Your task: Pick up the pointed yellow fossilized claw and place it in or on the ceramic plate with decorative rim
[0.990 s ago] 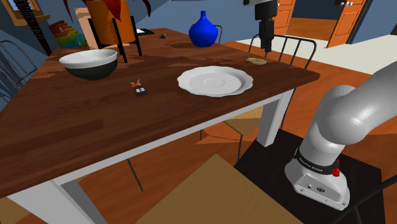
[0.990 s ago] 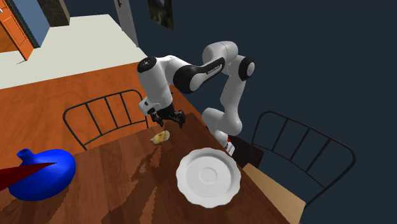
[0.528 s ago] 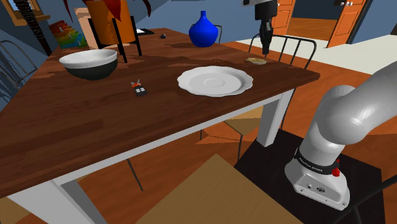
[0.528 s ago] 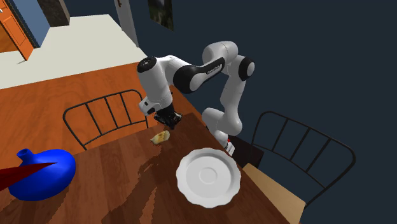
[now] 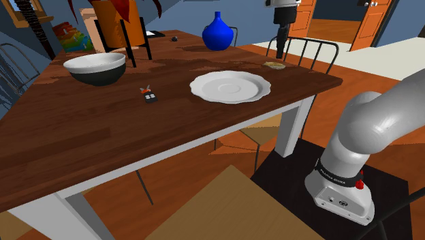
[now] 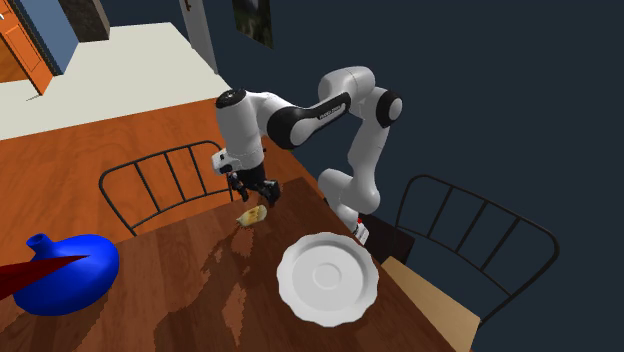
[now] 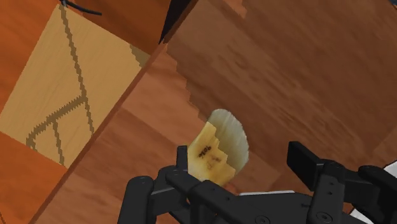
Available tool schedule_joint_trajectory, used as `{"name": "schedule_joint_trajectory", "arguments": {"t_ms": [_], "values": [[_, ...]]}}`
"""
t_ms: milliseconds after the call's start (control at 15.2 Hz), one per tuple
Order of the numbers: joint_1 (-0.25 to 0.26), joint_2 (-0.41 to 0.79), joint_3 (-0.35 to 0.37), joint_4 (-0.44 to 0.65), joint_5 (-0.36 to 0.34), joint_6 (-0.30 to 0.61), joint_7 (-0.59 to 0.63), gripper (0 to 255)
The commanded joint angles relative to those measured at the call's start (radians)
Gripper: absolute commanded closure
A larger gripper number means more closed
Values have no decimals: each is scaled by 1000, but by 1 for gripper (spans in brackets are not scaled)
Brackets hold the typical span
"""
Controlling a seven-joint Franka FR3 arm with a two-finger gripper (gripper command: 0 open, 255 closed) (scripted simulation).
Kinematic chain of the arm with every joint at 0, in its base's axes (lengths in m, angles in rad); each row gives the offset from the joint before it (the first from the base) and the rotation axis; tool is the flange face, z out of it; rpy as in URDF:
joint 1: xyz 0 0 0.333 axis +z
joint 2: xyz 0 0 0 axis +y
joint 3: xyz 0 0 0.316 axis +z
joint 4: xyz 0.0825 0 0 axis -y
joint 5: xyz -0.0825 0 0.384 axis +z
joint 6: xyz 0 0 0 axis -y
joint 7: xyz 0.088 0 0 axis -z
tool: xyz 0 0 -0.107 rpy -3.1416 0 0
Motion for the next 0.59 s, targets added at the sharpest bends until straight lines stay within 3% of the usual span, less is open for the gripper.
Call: {"name": "schedule_joint_trajectory", "arguments": {"t_ms": [0,528], "values": [[-20,-15,-6,-43,3,78,49,0],[-25,-30,-15,-142,-6,162,52,0]]}}
